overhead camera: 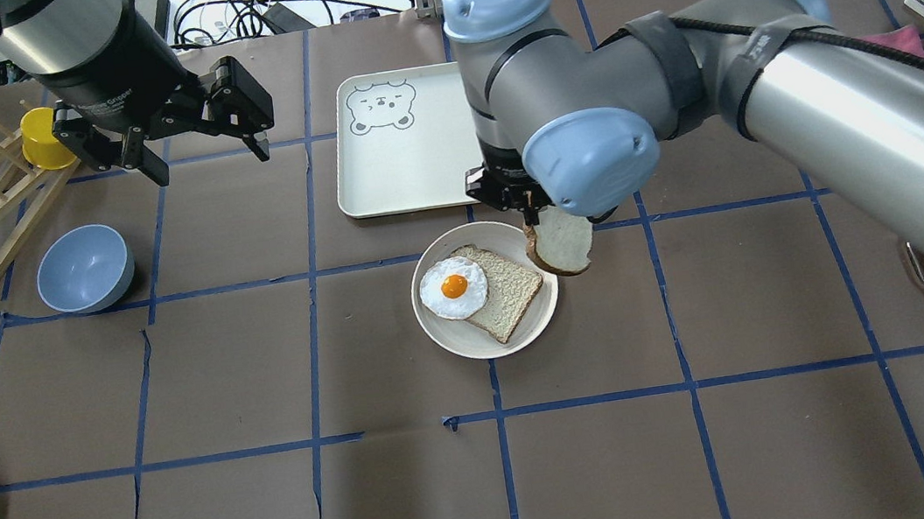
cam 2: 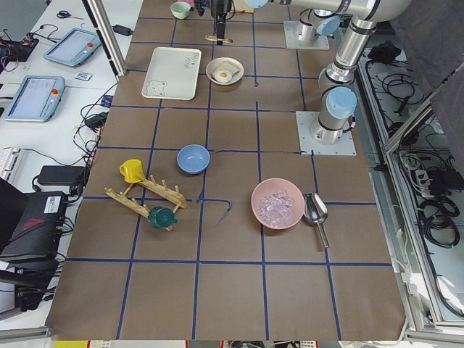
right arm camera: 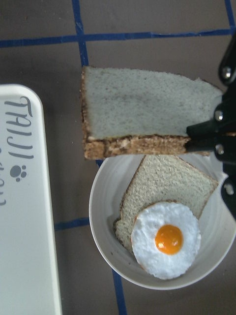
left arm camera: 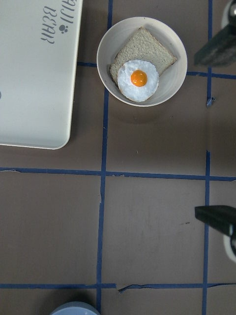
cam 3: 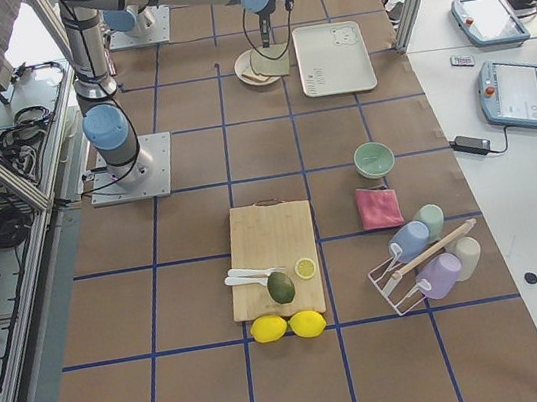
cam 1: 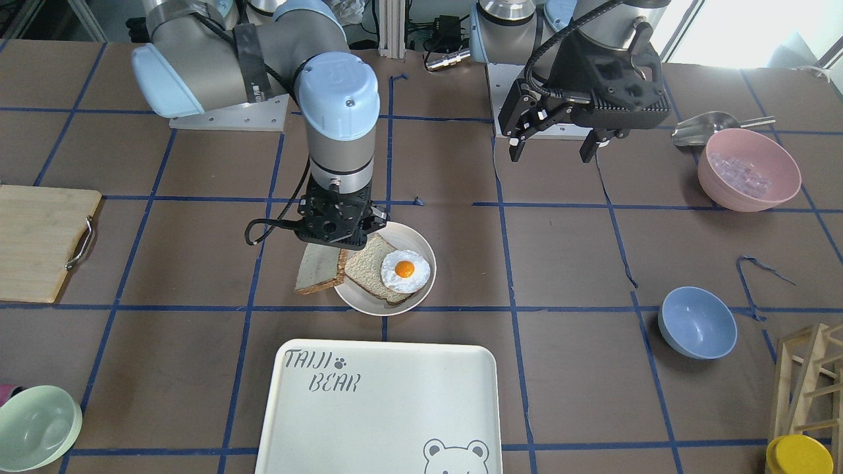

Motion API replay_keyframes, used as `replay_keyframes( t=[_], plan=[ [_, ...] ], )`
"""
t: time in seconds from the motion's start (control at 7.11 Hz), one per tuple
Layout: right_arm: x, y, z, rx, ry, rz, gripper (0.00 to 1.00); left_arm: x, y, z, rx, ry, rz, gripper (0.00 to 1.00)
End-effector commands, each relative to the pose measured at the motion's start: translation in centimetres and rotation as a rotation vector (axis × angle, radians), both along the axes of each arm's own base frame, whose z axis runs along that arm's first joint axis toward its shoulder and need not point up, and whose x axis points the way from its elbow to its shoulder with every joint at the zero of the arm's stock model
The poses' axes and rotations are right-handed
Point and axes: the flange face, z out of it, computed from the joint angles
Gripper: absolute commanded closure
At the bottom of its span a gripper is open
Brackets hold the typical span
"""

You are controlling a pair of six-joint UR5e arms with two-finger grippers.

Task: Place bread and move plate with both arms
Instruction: 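Carry the bread over the plate and lower it onto the egg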

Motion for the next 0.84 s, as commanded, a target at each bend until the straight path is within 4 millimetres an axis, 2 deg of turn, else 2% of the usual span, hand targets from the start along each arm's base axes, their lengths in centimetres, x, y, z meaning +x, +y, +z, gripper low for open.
replay_keyframes(
  t=[0.0, 0.28, 0.7],
  plan=[
    [4.5, 2.2, -1.6, -0.004, -0.028, -0.012, 1.0, 0.0, -0.1, -0.1, 0.001, 0.0, 0.0, 0.0],
    [7.0, 3.2, -3.9, -0.018, -0.036, -0.015, 1.0, 0.0, 0.0, 0.0, 0.001, 0.0, 0.0, 0.0],
    [6.8, 3.9, -5.9, 0.002, -0.034, 0.026, 1.0, 0.0, 0.0, -0.1, 0.002, -0.002, 0.0, 0.0]
  ],
)
